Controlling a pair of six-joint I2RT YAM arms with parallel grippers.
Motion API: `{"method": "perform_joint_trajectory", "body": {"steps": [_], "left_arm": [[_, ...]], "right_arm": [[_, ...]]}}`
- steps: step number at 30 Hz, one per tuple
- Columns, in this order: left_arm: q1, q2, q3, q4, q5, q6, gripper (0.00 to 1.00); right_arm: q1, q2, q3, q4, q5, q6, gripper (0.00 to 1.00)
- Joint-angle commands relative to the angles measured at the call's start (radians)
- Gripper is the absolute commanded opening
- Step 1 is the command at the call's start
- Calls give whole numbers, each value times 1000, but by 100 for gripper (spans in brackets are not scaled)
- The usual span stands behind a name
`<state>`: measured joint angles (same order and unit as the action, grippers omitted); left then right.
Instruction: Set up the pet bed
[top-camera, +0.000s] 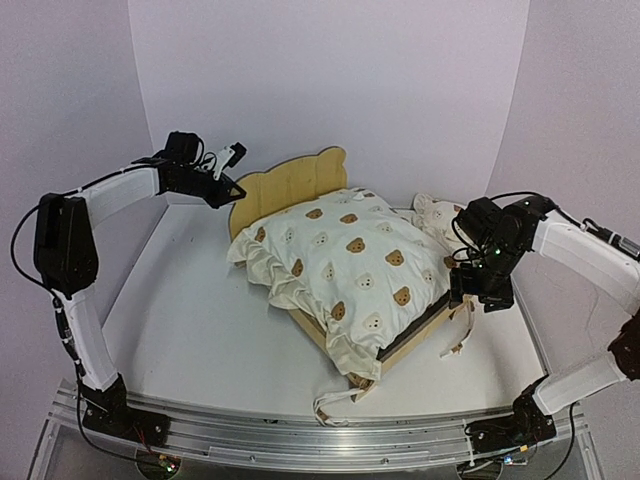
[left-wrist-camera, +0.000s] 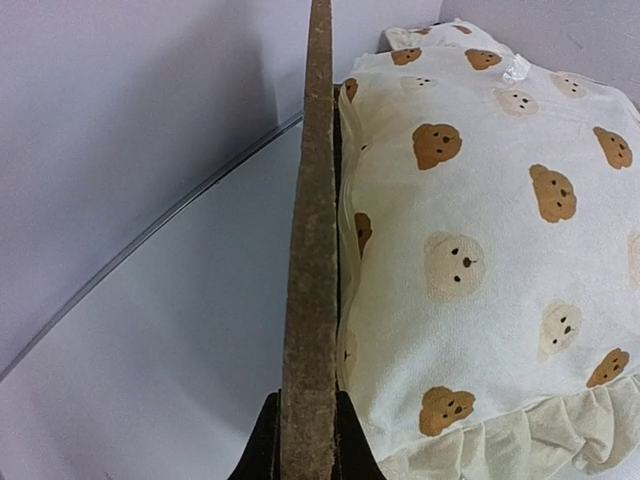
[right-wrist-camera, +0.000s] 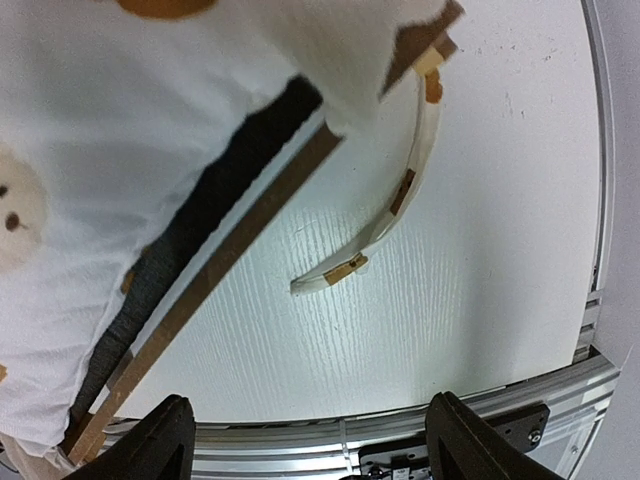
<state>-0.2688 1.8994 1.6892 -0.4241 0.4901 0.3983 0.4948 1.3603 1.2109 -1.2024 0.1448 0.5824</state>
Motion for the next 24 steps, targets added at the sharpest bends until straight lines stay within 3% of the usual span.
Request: {"method": "perform_joint_trajectory", "body": {"steps": [1, 11, 19, 21, 24], "left_arm": [[76, -262, -154, -33, -386, -64, 0], [91, -633, -626, -135, -686, -376, 0], [91, -848, -788, -195, -641, -554, 0], [91, -878, -806, -196, -618, -570, 4], [91, -920, -815, -201, -605, -594, 23]], "right_arm": [[-4, 39, 43, 24, -57, -32, 79], [-2, 185, 143, 156, -266, -81, 74], [1, 225, 190, 185, -378, -140, 72], [1, 218, 182, 185, -403, -159, 72], [1, 198, 153, 185, -436, -186, 70]]}}
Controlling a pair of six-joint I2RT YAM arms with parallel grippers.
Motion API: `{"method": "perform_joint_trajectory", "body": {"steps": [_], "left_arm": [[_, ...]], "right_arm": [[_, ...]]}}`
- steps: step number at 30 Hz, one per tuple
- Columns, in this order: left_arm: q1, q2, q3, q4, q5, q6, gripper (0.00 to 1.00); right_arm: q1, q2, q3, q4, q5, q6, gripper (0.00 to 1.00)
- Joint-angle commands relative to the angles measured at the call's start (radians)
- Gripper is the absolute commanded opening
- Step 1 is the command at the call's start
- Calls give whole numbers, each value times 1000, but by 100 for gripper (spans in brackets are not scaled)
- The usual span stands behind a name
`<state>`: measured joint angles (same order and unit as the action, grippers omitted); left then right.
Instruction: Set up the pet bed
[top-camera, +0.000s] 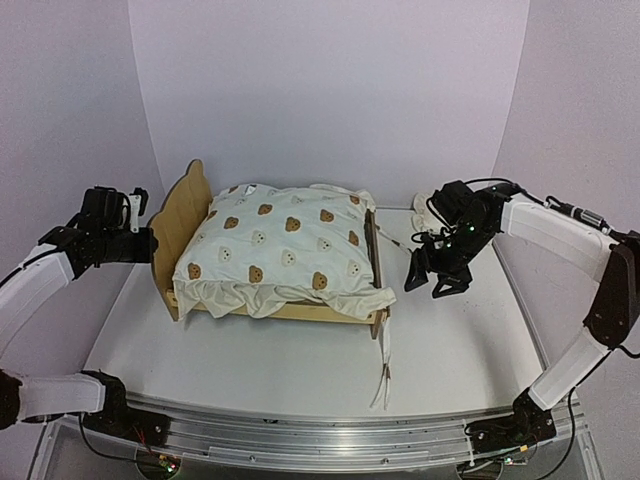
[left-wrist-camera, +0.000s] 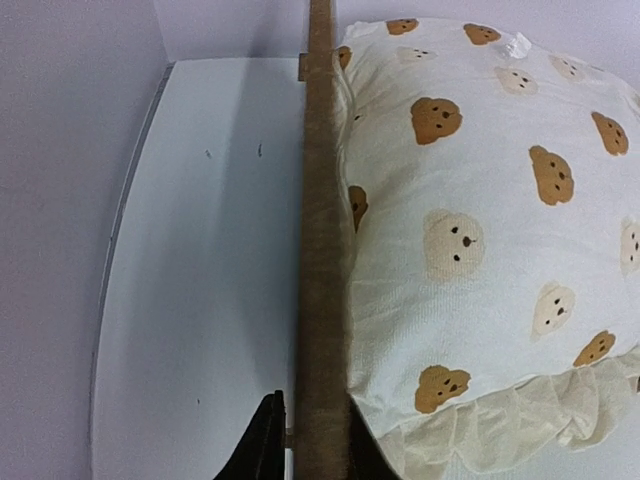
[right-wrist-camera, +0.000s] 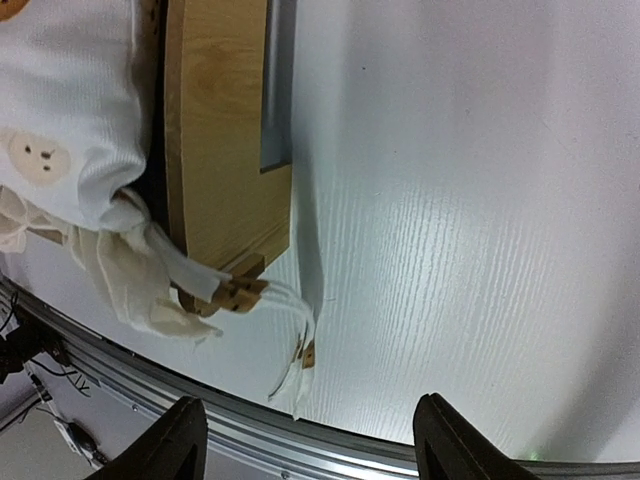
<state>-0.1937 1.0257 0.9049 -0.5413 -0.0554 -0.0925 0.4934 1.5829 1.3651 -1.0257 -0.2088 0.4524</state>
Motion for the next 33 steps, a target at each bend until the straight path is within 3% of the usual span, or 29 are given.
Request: {"method": "perform_joint_trajectory", "body": {"steps": [1, 3, 6, 9, 13, 16, 20, 23, 33], "left_arm": [[16, -62, -27, -75, -66, -105, 29], [16, -103, -14, -22, -84, -79, 37], [16, -193, 1, 210, -46, 70, 45], [17, -264, -7, 416, 98, 225, 46], [11, -225, 41, 443, 326, 300, 46], [-55, -133, 82, 366, 428, 332, 48], [-372, 75, 154, 235, 276, 506, 59], [-514, 231, 201, 226, 308, 601, 67], [-717, 720, 444, 307, 400, 789, 73]], "right_arm": [[2, -32, -15, 9, -90, -63, 69], [2, -47, -53, 9, -96, -77, 66], [2, -55, -121, 24, -100, -73, 56], [6, -58, -220, 123, -161, -27, 48], [62, -118, -404, 416, -141, 37, 45], [125, -154, -518, 552, -50, 64, 44], [213, -168, -601, 612, 62, 124, 42], [276, -168, -641, 635, 115, 180, 42], [394, -126, -746, 750, 248, 344, 47]]}}
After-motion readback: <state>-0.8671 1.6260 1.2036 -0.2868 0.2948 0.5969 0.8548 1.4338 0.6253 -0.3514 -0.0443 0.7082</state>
